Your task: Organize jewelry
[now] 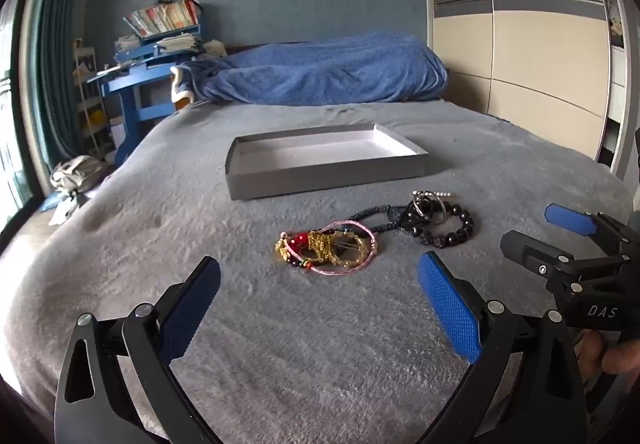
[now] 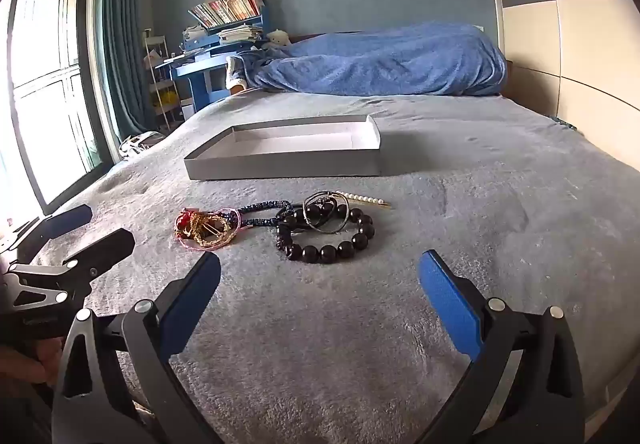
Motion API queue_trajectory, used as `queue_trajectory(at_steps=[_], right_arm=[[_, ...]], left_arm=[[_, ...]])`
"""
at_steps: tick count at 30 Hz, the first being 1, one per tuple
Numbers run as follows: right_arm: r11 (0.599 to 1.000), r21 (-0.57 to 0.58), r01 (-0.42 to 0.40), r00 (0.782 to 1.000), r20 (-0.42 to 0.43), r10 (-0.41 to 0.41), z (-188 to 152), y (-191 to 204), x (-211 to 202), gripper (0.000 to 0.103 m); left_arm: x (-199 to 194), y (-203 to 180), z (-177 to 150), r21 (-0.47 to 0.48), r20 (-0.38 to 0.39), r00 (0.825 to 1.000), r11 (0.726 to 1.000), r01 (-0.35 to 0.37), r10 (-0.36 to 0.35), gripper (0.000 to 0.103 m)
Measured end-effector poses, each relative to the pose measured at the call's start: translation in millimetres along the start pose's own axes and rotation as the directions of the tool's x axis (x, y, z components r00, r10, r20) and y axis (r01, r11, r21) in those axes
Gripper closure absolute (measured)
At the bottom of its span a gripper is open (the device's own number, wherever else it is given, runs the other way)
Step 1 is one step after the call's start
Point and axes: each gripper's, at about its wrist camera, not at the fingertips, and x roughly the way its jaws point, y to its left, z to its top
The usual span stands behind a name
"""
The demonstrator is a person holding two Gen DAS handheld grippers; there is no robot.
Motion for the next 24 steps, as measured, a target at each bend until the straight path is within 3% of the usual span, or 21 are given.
queue_trajectory(at_steps=[2,24], right_arm=[[1.0,0.003,0.001,1.0,-0.006,-0.001,0,0,0,0.005],[1.0,0.001,-0.003,1.0,-0.001,0.003,0,1,-1,0.005]], left_arm=[[6,-2,1,0.012,-0.03,1.0,1.0,-0.002,0.002,0.005],[8,8,-2,-0.02,-0.032,0.999,1.0,-0.005,0.004,0.005]])
